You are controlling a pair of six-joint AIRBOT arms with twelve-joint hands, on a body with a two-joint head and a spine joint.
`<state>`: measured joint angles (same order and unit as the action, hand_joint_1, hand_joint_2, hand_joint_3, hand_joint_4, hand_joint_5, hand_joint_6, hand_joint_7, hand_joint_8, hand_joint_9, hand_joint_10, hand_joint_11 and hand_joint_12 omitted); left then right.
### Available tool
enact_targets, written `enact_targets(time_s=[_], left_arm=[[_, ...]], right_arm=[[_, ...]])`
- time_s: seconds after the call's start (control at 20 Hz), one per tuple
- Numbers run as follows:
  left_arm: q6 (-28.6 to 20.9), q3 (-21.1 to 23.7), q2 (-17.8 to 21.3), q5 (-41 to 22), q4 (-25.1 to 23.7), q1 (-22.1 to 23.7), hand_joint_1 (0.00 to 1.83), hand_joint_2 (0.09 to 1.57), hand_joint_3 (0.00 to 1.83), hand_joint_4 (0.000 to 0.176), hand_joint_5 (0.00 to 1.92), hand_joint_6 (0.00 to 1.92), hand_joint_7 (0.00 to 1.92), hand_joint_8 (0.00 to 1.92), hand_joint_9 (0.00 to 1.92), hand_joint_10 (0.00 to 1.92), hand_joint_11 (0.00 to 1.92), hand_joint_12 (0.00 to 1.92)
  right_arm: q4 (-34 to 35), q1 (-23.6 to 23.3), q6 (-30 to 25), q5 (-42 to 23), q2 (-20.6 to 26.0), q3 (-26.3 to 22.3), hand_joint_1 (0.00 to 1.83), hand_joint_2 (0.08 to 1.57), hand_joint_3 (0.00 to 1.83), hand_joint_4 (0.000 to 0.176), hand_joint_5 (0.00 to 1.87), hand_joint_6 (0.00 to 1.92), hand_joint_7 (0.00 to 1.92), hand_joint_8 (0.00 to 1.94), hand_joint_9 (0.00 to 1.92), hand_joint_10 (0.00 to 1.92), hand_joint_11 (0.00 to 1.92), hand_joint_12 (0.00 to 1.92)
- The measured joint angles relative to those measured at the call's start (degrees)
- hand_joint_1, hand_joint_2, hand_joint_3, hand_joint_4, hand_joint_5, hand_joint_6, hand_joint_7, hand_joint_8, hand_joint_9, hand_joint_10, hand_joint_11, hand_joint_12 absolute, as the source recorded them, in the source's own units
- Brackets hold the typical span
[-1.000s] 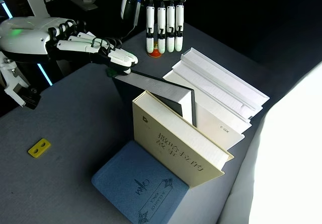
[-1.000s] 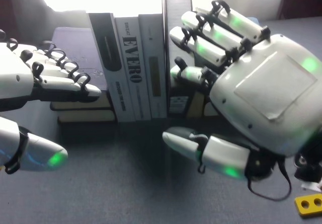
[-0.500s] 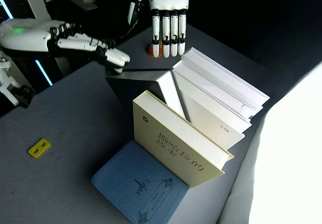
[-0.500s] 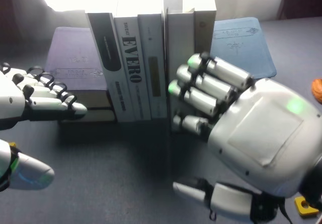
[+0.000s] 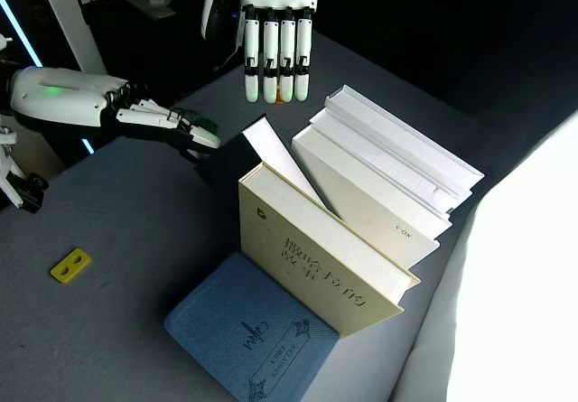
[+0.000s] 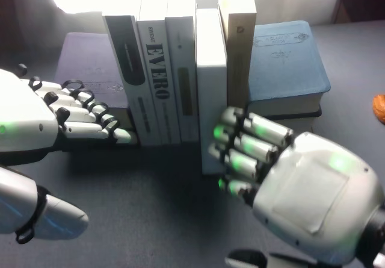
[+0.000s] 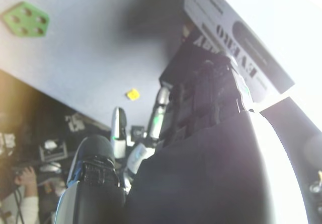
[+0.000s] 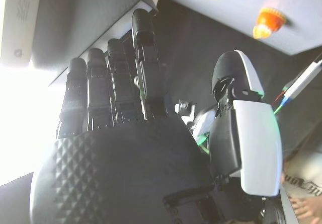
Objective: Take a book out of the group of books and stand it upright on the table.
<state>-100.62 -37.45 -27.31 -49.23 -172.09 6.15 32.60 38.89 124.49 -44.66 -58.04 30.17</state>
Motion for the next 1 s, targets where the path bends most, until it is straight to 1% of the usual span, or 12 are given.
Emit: enact_targets(time_s=[0.1,0.15,0.25,0.35,0.4,0.6,0.7,0.75,0.85,0.9,0.95,1.0], left_arm=[[0.00,-0.04,0.09,0.11,0.02,-0.22,0.00,1.23,0.00,0.000,0.00,0.00,0.00,0.00,0.00,0.00,0.00,0.00],[0.00,-0.11,0.09,0.28,0.02,-0.26,0.00,1.23,0.00,0.000,0.00,0.00,0.00,0.00,0.00,0.00,0.00,0.00],[0.00,-0.42,0.07,0.20,0.00,-0.31,0.00,1.23,0.00,0.000,0.00,0.00,0.00,0.00,0.00,0.00,0.00,0.00],[0.00,-0.37,-0.22,0.09,0.04,0.28,0.00,1.23,0.00,0.000,0.00,0.00,0.00,0.00,0.00,0.00,0.00,0.00],[0.00,-0.33,-0.35,0.15,0.00,0.63,0.00,1.23,0.00,0.000,0.00,0.00,0.00,0.00,0.00,0.00,0.00,0.00],[0.00,0.33,-0.39,0.26,0.02,0.63,0.00,1.24,0.00,0.000,0.01,0.00,0.00,0.00,0.00,0.00,0.00,0.00],[0.00,0.31,-0.39,0.22,0.00,0.63,0.00,1.23,0.00,0.000,0.01,0.01,0.00,0.00,0.00,0.00,0.00,0.00],[0.00,0.33,-0.39,0.22,0.02,0.63,0.00,1.24,0.00,0.000,0.01,0.00,0.00,0.00,0.00,0.00,0.00,0.00],[0.00,0.39,-0.39,0.24,0.00,0.63,0.00,1.23,0.00,0.000,0.01,0.00,0.00,0.00,0.00,0.00,0.00,0.00],[0.00,0.50,-0.39,0.13,0.02,0.79,0.00,1.23,0.00,0.000,0.01,0.00,0.01,0.00,0.00,0.00,0.00,0.00],[0.00,0.52,-0.39,0.04,0.04,1.03,0.00,1.23,0.00,0.000,0.02,0.01,0.01,0.01,0.01,0.00,0.00,0.00],[0.07,0.61,-0.39,0.07,0.00,1.44,0.00,1.23,0.00,0.000,0.01,0.00,0.02,0.01,0.01,0.00,0.00,0.00]], right_arm=[[-0.72,1.20,0.02,0.52,-0.46,0.26,0.05,1.16,0.00,0.000,0.69,0.00,0.27,0.00,0.16,0.00,0.00,0.39],[-1.36,1.77,0.04,0.52,-0.70,0.48,0.04,1.17,0.00,0.000,0.68,0.00,0.27,0.00,0.16,0.00,0.00,0.41],[-1.86,2.75,0.02,0.44,-0.90,0.61,0.04,1.16,0.00,0.000,0.70,0.01,0.28,0.01,0.17,0.00,0.00,0.40],[-1.07,3.78,0.13,0.42,-1.05,1.05,0.05,1.17,0.00,0.000,0.69,0.00,0.25,0.00,0.16,0.00,0.00,0.37],[-1.05,4.35,0.11,0.44,-1.16,1.20,0.06,1.16,0.00,0.000,0.70,0.01,0.26,0.00,0.16,0.00,0.00,0.42],[-0.96,6.54,0.68,0.57,-1.86,1.88,0.07,1.16,0.00,0.000,0.69,0.00,0.26,0.00,0.17,0.00,0.00,0.43],[-1.38,6.78,0.85,-0.42,-1.62,0.87,0.09,1.17,0.00,0.000,0.71,0.01,0.27,0.00,0.18,0.00,0.00,0.46],[-2.51,6.78,0.94,-1.33,-1.31,-0.09,0.08,1.17,0.00,0.000,0.71,0.00,0.27,0.00,0.19,0.01,0.00,0.49],[-3.26,5.70,0.90,-2.01,0.20,-1.92,0.06,1.16,0.00,0.000,0.71,0.00,0.25,0.00,0.17,0.00,0.00,0.47],[-3.26,4.31,0.20,-1.97,2.05,-2.95,0.05,1.17,0.00,0.000,0.69,0.00,0.24,0.00,0.16,0.00,0.00,0.43],[-2.99,2.86,-0.72,-1.92,4.17,-3.80,0.08,1.16,0.00,0.000,0.72,0.01,0.26,0.01,0.17,0.01,0.00,0.43],[-2.29,1.49,-1.95,-2.14,6.08,-4.72,0.07,1.16,0.00,0.000,0.73,0.01,0.28,0.01,0.18,0.01,0.00,0.44]])
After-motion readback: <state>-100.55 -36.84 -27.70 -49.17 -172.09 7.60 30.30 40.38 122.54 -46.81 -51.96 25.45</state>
